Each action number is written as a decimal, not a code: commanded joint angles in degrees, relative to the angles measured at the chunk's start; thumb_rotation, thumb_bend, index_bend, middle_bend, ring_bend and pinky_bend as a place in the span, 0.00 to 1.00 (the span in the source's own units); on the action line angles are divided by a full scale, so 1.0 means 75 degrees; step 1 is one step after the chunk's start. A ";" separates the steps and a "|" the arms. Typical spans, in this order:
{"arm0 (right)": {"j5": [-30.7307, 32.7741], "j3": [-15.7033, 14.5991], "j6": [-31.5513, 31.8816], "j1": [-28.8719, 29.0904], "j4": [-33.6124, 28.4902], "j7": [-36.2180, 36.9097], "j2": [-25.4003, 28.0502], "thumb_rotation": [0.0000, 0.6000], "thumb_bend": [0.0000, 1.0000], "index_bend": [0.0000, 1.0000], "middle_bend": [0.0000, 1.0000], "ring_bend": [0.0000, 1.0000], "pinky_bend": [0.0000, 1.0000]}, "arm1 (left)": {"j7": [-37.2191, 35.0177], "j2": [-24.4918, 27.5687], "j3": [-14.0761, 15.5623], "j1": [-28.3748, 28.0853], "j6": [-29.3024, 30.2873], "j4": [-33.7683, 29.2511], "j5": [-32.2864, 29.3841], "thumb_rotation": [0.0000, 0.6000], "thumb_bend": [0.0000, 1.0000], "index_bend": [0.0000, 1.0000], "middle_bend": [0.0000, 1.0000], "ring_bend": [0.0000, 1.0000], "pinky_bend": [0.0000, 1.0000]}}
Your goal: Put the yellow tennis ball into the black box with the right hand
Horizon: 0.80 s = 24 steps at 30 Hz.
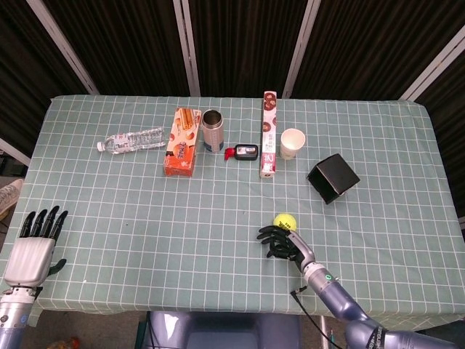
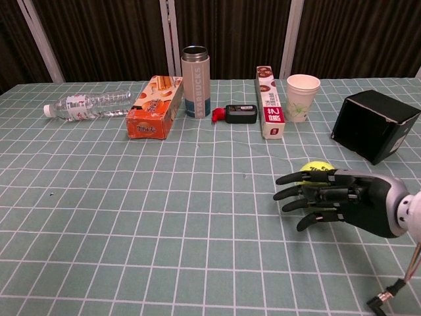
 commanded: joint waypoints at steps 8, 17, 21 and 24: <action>-0.0249 0.0251 -0.0179 0.0093 0.0441 0.0183 0.0134 1.00 0.78 0.30 0.34 0.31 0.44 | 0.0253 -0.0119 -0.0039 -0.0084 -0.0116 -0.0005 -0.0187 1.00 0.12 0.00 0.00 0.00 0.00; -0.0455 0.0429 -0.0285 0.0178 0.0964 0.0390 0.0179 1.00 0.78 0.30 0.34 0.30 0.43 | 0.0448 -0.0212 -0.0051 -0.0162 -0.0218 -0.0027 -0.0325 1.00 0.12 0.00 0.00 0.00 0.00; -0.0472 0.0568 -0.0335 0.0199 0.1113 0.0622 0.0179 1.00 0.78 0.30 0.32 0.29 0.43 | 0.0512 -0.0237 -0.0044 -0.0193 -0.0267 -0.0033 -0.0374 1.00 0.12 0.00 0.00 0.00 0.00; -0.0493 0.0666 -0.0388 0.0247 0.1254 0.0760 0.0157 1.00 0.78 0.29 0.31 0.28 0.43 | 0.0549 -0.0260 -0.0059 -0.0210 -0.0293 -0.0027 -0.0440 1.00 0.12 0.00 0.00 0.00 0.00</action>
